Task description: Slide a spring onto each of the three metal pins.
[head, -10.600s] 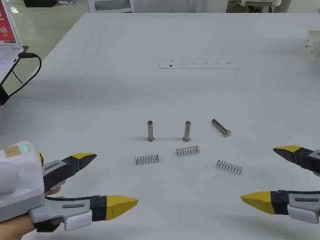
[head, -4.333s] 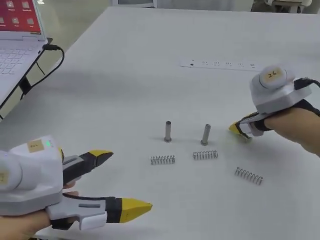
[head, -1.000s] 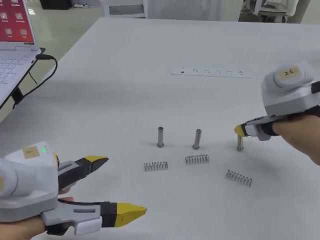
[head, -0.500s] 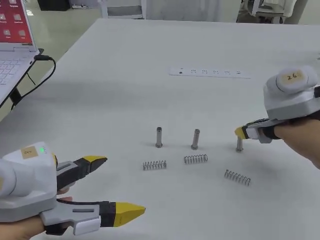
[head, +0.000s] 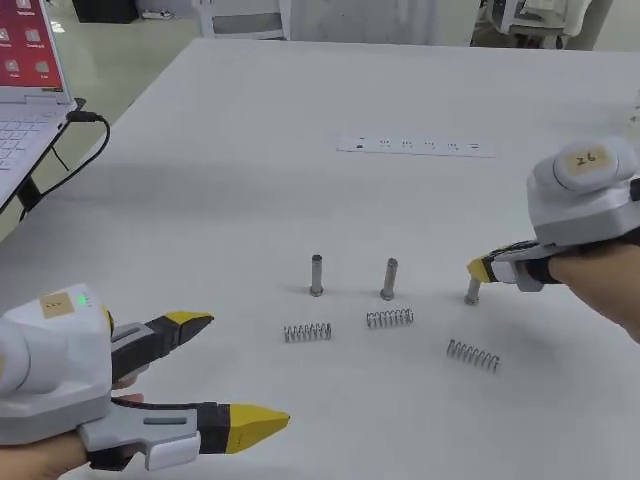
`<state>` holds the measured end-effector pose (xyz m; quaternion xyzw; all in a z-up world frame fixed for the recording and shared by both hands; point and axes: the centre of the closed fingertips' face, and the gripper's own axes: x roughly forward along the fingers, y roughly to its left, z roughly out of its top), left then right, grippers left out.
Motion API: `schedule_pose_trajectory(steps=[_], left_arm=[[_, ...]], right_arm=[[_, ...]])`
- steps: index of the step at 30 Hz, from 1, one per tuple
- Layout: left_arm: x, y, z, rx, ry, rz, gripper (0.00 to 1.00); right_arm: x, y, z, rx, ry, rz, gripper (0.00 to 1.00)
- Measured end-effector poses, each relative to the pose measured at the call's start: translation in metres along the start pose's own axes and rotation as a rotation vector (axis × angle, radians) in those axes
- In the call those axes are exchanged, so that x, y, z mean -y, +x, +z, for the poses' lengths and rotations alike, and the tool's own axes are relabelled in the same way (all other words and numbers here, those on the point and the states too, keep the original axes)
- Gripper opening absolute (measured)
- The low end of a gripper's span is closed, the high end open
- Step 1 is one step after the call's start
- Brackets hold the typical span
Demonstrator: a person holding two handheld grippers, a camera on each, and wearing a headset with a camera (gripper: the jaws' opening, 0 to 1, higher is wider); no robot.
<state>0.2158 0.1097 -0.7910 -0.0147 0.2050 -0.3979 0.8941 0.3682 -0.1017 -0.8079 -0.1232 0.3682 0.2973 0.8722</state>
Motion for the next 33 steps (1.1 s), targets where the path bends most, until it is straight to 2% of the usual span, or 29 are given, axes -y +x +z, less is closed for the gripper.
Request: schedule_pose_trajectory(steps=[16, 33], left_arm=[[0.0, 0.0, 0.0001, -0.001, -0.001, -0.001, 0.85], [0.0006, 0.0001, -0.0008, -0.007, -0.001, -0.003, 0.85]], right_arm=[[-0.0009, -0.0029, -0.0001, 0.0, -0.034, 0.004, 0.06], [-0.002, -0.004, 0.0017, 0.01, -0.039, 0.01, 0.07]])
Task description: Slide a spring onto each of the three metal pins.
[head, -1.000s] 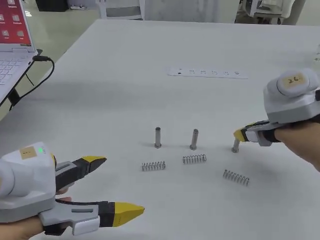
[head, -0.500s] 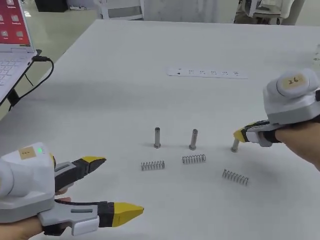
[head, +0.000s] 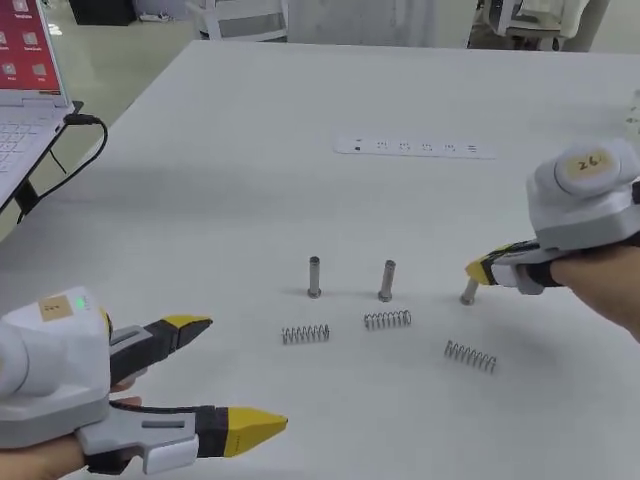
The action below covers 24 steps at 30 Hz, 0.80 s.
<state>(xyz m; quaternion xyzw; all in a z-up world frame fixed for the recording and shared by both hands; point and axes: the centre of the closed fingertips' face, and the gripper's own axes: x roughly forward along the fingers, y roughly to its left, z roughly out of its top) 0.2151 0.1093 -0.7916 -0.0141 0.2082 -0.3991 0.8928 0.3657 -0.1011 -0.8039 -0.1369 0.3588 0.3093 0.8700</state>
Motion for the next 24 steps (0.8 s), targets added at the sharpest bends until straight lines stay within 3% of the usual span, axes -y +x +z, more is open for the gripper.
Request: schedule_pose_trajectory(steps=[12, 24], left_arm=[[0.0, 0.0, 0.0, 0.0, 0.002, -0.002, 0.85], [0.001, 0.0, 0.0, 0.003, 0.002, -0.001, 0.85]], right_arm=[[0.001, -0.009, 0.007, 0.033, -0.009, -0.012, 0.12], [-0.002, -0.033, 0.02, 0.092, -0.039, -0.031, 0.14]])
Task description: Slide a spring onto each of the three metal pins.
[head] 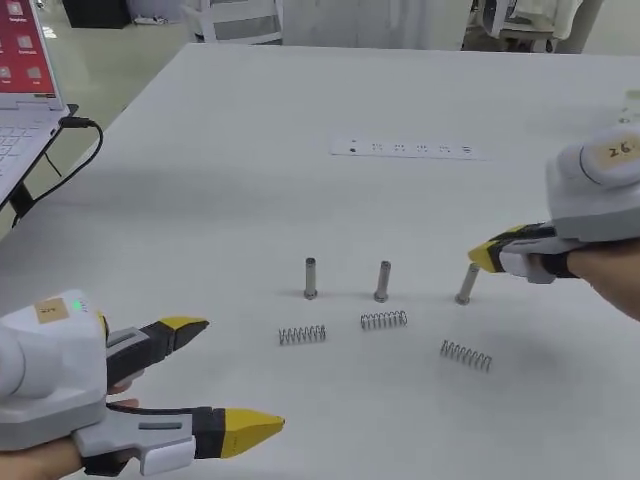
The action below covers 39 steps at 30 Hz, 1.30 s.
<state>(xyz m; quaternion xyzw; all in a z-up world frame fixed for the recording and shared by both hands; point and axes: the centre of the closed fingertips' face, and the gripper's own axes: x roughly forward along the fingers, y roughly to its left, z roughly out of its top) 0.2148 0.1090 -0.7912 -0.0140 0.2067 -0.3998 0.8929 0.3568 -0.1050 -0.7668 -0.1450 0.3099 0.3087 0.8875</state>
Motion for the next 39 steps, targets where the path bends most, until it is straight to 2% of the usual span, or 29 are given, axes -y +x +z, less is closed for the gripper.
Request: schedule_pose_trajectory(steps=[14, 29, 39], left_arm=[[0.0, 0.001, -0.001, -0.002, -0.002, -0.003, 0.85], [0.0, 0.0, -0.001, -0.002, -0.002, 0.0, 0.85], [-0.001, 0.0, 0.0, 0.003, -0.002, 0.0, 0.85]], right_arm=[[-0.01, -0.024, -0.011, 0.013, -0.03, 0.021, 0.14], [-0.03, -0.024, -0.038, -0.054, -0.053, 0.076, 0.14], [-0.05, -0.015, -0.048, -0.116, -0.115, 0.138, 0.14]])
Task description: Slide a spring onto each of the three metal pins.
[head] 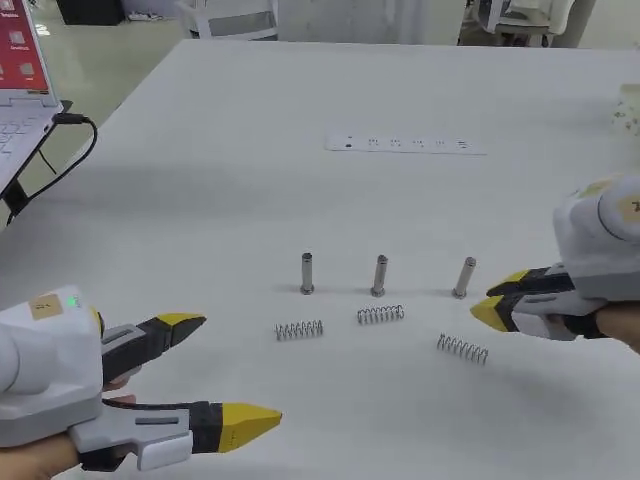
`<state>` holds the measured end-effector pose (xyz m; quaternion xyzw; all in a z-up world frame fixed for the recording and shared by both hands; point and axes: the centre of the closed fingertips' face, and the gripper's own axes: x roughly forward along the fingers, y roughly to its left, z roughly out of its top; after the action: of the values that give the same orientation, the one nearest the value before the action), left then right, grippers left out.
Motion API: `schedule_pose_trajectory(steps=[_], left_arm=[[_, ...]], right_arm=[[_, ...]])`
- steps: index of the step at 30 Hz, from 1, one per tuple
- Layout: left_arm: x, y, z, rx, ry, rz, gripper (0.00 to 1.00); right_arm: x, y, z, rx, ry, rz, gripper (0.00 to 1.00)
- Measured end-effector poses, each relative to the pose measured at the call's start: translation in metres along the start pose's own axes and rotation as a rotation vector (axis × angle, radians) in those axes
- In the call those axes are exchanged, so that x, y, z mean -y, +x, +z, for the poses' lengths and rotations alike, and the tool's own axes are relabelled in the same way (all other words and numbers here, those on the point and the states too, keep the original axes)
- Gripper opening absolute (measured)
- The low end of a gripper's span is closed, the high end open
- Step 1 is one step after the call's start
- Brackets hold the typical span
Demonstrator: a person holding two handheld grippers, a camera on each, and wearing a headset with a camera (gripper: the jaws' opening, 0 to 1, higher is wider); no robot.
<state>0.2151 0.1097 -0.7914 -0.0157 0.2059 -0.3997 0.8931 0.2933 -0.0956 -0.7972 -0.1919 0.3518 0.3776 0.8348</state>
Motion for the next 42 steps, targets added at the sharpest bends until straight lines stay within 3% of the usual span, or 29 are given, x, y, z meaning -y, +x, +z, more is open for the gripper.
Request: schedule_pose_trajectory(steps=[15, 31, 42], left_arm=[[-0.001, 0.0, 0.001, 0.005, -0.005, 0.002, 0.85], [-0.002, -0.001, 0.001, 0.006, -0.009, 0.008, 0.85], [-0.003, -0.001, 0.002, 0.011, -0.012, 0.01, 0.85]], right_arm=[[-0.017, 0.025, -0.015, -0.124, -0.098, 0.082, 0.14], [-0.022, 0.047, -0.028, -0.259, -0.206, 0.128, 0.13], [-0.025, 0.053, -0.033, -0.323, -0.241, 0.157, 0.12]])
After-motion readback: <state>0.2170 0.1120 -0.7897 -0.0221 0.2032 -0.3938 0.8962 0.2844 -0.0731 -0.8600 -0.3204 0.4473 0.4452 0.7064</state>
